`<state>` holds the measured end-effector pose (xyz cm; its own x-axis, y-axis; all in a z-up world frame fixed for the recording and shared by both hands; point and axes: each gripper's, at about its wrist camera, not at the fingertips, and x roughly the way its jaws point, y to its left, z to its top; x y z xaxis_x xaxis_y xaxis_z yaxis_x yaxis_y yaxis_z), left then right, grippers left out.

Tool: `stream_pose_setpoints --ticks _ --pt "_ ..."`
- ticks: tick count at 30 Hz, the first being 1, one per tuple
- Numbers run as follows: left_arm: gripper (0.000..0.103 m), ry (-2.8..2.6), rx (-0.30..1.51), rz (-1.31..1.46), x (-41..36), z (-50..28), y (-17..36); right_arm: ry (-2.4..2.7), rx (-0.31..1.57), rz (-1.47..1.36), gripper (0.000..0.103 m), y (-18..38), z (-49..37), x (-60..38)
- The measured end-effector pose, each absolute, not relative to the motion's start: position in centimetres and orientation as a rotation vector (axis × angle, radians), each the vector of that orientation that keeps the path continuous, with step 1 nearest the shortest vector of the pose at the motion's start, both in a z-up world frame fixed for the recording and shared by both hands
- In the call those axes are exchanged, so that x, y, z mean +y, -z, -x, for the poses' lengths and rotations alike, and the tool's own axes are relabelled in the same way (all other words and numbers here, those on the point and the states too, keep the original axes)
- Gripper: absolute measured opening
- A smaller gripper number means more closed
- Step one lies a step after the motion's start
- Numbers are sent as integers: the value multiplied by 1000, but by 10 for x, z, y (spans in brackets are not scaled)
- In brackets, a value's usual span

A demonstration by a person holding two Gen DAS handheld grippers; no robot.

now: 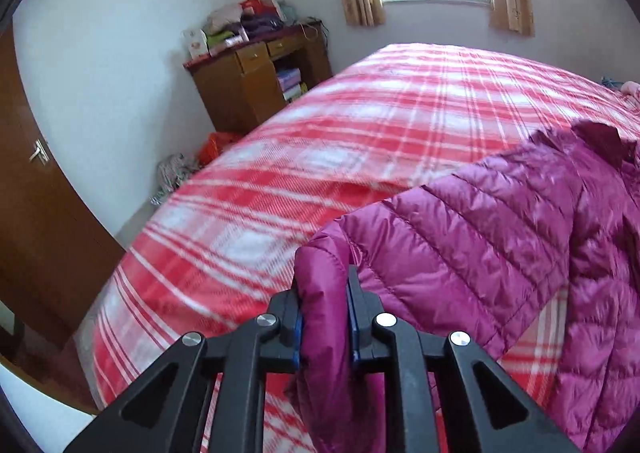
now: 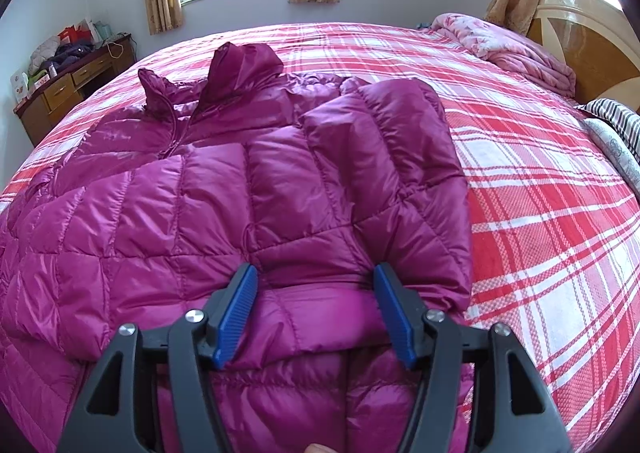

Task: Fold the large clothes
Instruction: 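Grasp the other sleeve cuff with the left gripper and lift it, then fold the held sleeve across the jacket front and release with the left gripper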

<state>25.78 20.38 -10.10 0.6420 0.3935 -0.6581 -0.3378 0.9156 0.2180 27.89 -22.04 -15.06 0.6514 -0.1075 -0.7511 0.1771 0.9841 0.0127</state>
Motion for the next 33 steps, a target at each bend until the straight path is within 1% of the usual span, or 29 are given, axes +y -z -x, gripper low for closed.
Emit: stream_pose_setpoints --ticks 6,12,26,33 --pt "15 -433 673 -150 193 -278 57 163 846 -87 64 151 -279 -220" --pt "15 -394 579 -223 155 -292 17 162 844 -89 64 151 -279 -221" --pt "14 -182 516 -287 36 -313 -9 152 835 -117 64 151 -281 -222" --pt "14 -86 509 -289 -9 -321 -17 150 829 -129 64 151 -282 -223"
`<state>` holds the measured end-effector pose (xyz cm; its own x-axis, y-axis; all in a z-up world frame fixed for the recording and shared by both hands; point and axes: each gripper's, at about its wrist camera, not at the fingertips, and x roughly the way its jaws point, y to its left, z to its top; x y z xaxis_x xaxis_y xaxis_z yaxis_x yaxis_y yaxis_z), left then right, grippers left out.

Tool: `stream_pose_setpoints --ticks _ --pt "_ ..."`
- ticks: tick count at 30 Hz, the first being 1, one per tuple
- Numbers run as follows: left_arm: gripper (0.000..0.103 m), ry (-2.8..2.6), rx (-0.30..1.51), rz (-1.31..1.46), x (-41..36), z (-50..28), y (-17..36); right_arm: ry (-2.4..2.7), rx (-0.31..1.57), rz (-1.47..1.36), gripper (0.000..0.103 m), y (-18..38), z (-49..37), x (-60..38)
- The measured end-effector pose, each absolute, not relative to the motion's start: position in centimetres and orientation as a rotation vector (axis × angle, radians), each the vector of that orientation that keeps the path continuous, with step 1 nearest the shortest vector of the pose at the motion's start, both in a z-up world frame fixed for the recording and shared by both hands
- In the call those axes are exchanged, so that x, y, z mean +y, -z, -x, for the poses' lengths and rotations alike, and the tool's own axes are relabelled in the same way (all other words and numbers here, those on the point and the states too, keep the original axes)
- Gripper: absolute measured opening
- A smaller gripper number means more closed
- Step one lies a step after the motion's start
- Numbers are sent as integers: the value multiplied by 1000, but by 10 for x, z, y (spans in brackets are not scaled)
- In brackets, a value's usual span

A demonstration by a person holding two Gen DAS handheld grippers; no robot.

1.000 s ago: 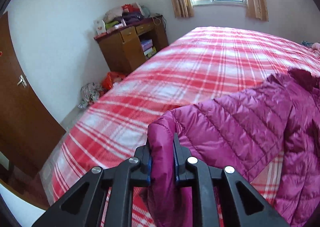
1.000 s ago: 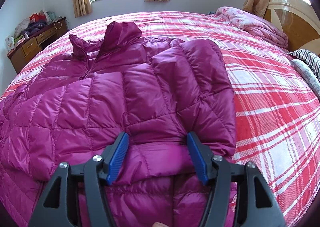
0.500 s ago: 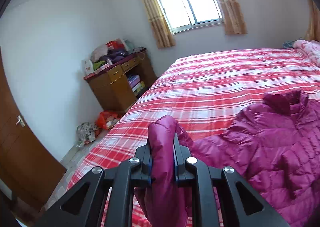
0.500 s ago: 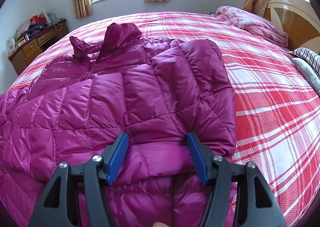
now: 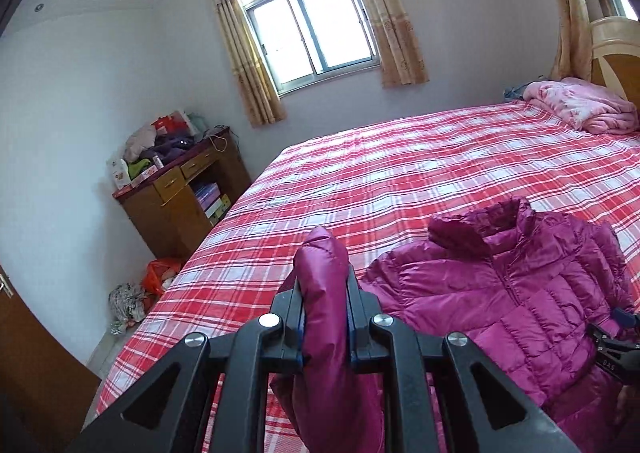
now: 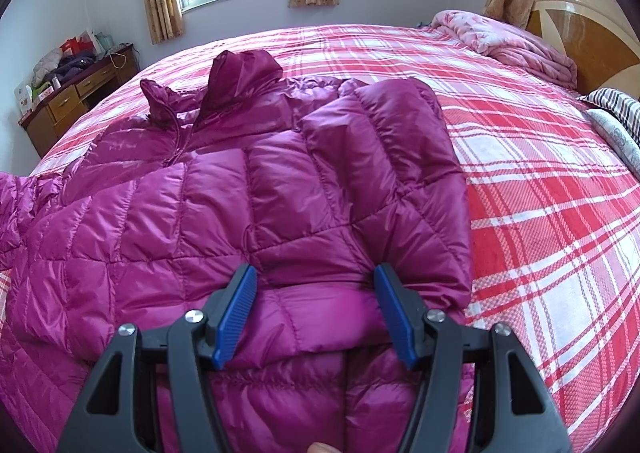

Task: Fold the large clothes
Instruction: 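Fold the held sleeve across the jacket front and release with the left gripper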

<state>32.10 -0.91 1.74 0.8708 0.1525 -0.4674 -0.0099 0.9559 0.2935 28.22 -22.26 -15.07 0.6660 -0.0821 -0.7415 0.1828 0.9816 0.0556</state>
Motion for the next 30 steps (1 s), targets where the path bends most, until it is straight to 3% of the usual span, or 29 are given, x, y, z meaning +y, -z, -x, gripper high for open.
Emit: stream_pose_setpoints --ticks 24,30 --pt "14 268 602 -392 -177 -308 52 142 817 -198 64 147 -273 -231" --pt "17 268 610 -444 -199 -311 86 213 793 -199 77 141 -243 -241"
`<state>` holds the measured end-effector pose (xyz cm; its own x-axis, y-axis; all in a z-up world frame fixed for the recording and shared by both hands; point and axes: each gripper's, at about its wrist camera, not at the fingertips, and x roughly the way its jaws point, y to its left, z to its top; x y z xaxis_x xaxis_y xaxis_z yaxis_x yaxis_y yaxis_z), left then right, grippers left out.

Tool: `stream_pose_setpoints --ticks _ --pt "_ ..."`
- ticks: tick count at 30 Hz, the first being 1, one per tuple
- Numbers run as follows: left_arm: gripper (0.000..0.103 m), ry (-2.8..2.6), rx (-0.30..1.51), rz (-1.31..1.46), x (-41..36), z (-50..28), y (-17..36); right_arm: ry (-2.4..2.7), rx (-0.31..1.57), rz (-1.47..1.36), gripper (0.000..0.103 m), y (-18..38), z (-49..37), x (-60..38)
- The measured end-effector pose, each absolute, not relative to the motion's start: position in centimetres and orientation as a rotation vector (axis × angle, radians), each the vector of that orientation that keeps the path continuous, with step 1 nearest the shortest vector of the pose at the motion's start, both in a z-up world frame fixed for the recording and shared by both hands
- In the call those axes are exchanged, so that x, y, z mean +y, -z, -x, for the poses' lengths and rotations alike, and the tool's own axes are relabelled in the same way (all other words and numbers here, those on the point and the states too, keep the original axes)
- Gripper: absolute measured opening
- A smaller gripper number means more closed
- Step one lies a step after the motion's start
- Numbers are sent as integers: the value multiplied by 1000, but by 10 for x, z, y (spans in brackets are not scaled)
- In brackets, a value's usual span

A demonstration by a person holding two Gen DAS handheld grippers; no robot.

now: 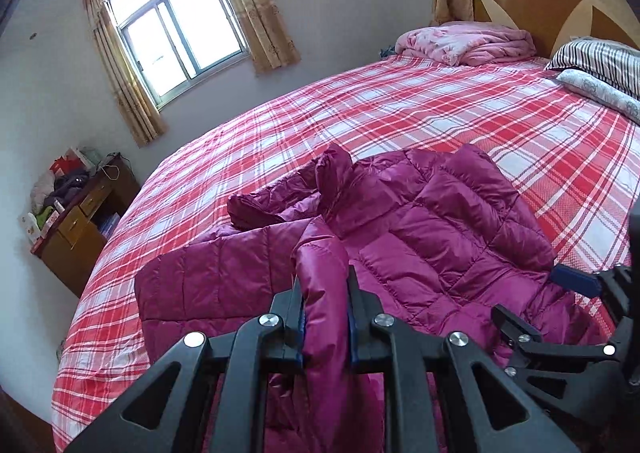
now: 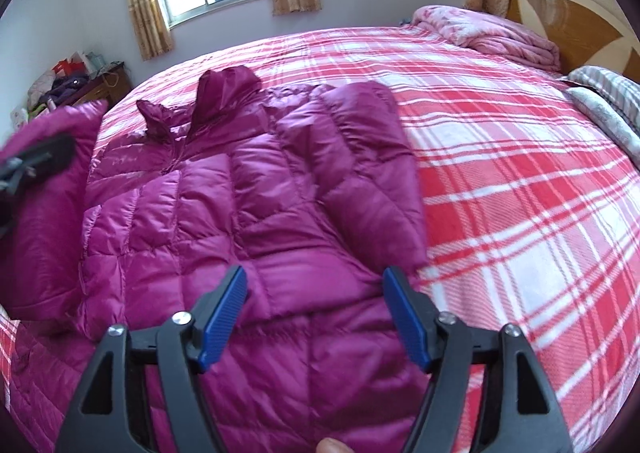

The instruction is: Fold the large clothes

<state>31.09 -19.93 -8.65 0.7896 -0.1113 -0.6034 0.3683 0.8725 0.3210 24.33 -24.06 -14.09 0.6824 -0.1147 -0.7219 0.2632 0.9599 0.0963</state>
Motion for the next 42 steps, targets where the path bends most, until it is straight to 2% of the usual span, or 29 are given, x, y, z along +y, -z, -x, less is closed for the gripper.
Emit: stream_pose_setpoints --ticks 3,9,11,12,14,15,19,23,25,29,33,35,36,37,42 --pt "19 303 650 -424 -208 -313 104 234 794 -252 81 146 -235 -250" --pt "33 356 657 -444 -221 -303 119 225 773 -322 82 150 -232 -259" --pt "55 354 609 -435 -218 -294 108 224 765 -326 82 150 -230 -260" --pt "62 352 578 -416 -214 -289 100 219 761 -334 82 150 -230 -261" --pt "90 350 509 -379 -205 -281 82 211 754 -350 82 151 -228 -263" --pt "94 341 484 -375 -202 -279 76 209 752 -355 82 151 -227 -264" --pt "94 280 460 -372 -179 -288 69 199 730 -373 82 149 -223 -267" --pt "94 154 564 -325 -126 -325 92 193 698 -405 82 145 -216 -272" --pt "94 88 613 -293 -95 -341 107 190 680 -397 75 137 -211 -269" --pt "94 6 672 -240 -53 -361 133 81 661 -417 71 120 -215 -246" --pt "94 9 727 -188 -39 -372 150 -68 714 -383 60 116 -238 -207" --pt "94 12 727 -197 -40 -372 151 -82 755 -338 50 122 -250 -193" --pt "94 16 730 -199 -41 -373 152 -73 784 -317 37 128 -254 -188" --pt "94 18 735 -199 -41 -374 153 -69 802 -311 30 133 -255 -185" --pt "94 12 719 -182 -34 -369 143 -38 851 -271 28 142 -251 -182"
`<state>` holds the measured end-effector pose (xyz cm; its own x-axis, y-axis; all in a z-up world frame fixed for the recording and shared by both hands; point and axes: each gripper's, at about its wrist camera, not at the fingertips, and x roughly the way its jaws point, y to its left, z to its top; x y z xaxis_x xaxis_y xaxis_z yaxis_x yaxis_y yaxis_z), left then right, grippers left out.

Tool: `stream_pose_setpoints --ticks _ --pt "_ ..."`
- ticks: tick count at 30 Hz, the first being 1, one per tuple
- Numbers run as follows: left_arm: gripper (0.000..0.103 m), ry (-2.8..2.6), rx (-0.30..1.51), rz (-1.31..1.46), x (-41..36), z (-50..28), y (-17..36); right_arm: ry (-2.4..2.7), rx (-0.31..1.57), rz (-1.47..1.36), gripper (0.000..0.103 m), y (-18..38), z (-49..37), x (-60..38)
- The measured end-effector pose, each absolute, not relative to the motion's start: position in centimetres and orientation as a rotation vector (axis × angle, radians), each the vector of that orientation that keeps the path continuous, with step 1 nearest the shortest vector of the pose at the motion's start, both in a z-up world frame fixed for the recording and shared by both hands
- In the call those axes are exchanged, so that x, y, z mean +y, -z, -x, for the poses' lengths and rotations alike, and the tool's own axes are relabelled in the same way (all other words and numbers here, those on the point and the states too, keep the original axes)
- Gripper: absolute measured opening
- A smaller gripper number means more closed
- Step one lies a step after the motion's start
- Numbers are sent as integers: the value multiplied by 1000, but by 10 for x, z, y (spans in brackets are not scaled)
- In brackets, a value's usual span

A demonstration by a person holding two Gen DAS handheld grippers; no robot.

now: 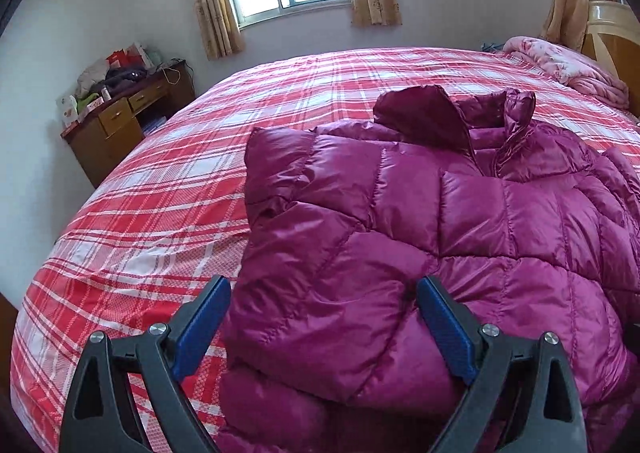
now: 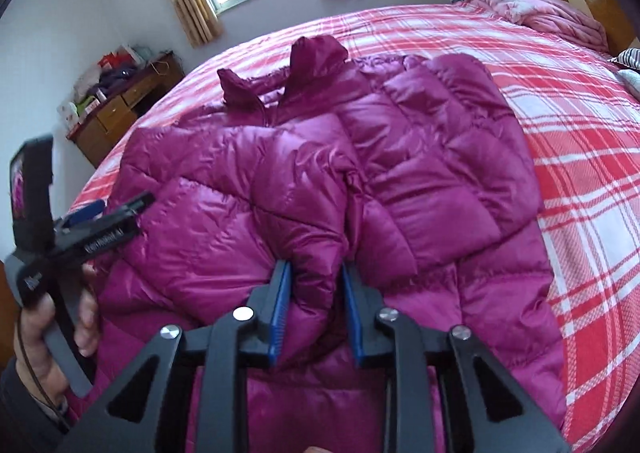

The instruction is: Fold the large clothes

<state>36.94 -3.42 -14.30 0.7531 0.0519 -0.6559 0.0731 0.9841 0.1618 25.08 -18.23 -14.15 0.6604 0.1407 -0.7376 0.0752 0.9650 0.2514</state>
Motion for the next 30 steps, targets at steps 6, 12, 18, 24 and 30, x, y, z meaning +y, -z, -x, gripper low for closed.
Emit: stream_pose_setpoints --ticks 6,12,18,24,30 --pt "94 27 652 -173 -35 -378 113 41 758 -202 46 101 -241 -176" --pt "95 13 696 -219 -49 -412 126 -15 705 -162 46 88 -270 -148" --pt "95 2 744 -241 -50 -428 152 -8 776 -153 46 119 -292 -147" --pt "95 22 773 -210 -47 -432 160 2 793 -149 46 136 -291 -151" --pt "96 35 799 -196 -44 -437 165 12 811 -135 46 143 -294 -148"
